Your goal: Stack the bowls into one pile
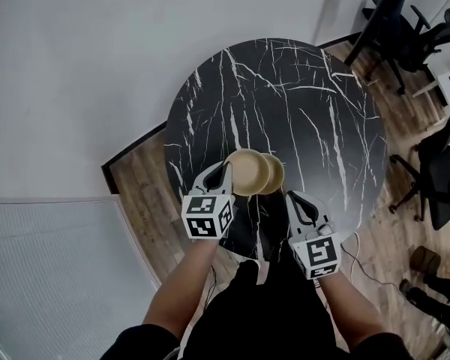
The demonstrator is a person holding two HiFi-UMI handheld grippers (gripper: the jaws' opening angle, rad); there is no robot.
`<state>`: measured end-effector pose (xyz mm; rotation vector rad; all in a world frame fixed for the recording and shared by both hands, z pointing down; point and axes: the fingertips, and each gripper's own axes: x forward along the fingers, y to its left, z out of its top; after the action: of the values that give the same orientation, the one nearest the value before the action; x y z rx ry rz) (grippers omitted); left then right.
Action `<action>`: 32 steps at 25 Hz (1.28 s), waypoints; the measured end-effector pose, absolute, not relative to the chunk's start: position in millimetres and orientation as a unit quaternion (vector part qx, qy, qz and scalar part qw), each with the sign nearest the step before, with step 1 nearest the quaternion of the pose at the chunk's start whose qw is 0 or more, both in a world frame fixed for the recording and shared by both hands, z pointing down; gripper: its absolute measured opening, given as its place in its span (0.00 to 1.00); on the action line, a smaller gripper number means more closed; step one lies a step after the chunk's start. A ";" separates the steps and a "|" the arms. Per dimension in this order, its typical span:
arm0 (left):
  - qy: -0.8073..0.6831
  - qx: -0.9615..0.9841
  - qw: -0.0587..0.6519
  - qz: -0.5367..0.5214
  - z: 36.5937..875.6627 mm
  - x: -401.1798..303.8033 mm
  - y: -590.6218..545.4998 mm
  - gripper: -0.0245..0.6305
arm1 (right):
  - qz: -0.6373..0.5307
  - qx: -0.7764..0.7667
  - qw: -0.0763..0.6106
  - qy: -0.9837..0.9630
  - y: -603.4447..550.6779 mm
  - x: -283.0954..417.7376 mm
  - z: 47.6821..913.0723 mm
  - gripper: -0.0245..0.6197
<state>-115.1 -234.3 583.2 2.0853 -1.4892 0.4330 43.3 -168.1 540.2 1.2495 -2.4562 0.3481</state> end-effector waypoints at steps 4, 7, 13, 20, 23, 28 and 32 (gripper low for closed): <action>-0.539 0.780 0.266 0.176 593.2 -97.6 -233.0 0.08 | 0.123 0.453 0.185 -0.863 -167.5 55.2 540.7 0.05; -0.533 0.781 0.266 0.186 600.9 -89.3 -232.9 0.08 | 0.126 0.457 0.184 -0.861 -167.1 60.8 544.2 0.05; -0.524 0.782 0.277 0.195 617.5 -77.4 -233.8 0.08 | 0.133 0.460 0.188 -0.857 -165.3 61.0 549.7 0.05; -0.522 0.776 0.281 0.217 630.5 -69.9 -235.0 0.08 | 0.136 0.460 0.183 -0.858 -161.4 63.2 554.3 0.05; -0.518 0.780 0.276 0.216 633.7 -66.1 -236.9 0.10 | 0.135 0.447 0.194 -0.863 -160.4 62.5 553.0 0.05; -0.519 0.786 0.269 0.204 631.7 -66.4 -236.2 0.18 | 0.119 0.442 0.193 -0.868 -162.9 62.9 547.1 0.05; -0.522 0.794 0.245 0.192 615.8 -68.8 -235.5 0.20 | 0.113 0.455 0.183 -0.864 -168.9 67.8 541.1 0.05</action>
<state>-68.8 -235.5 615.8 2.1664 -1.4255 0.5237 67.8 -168.9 541.1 1.2846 -2.4384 0.3194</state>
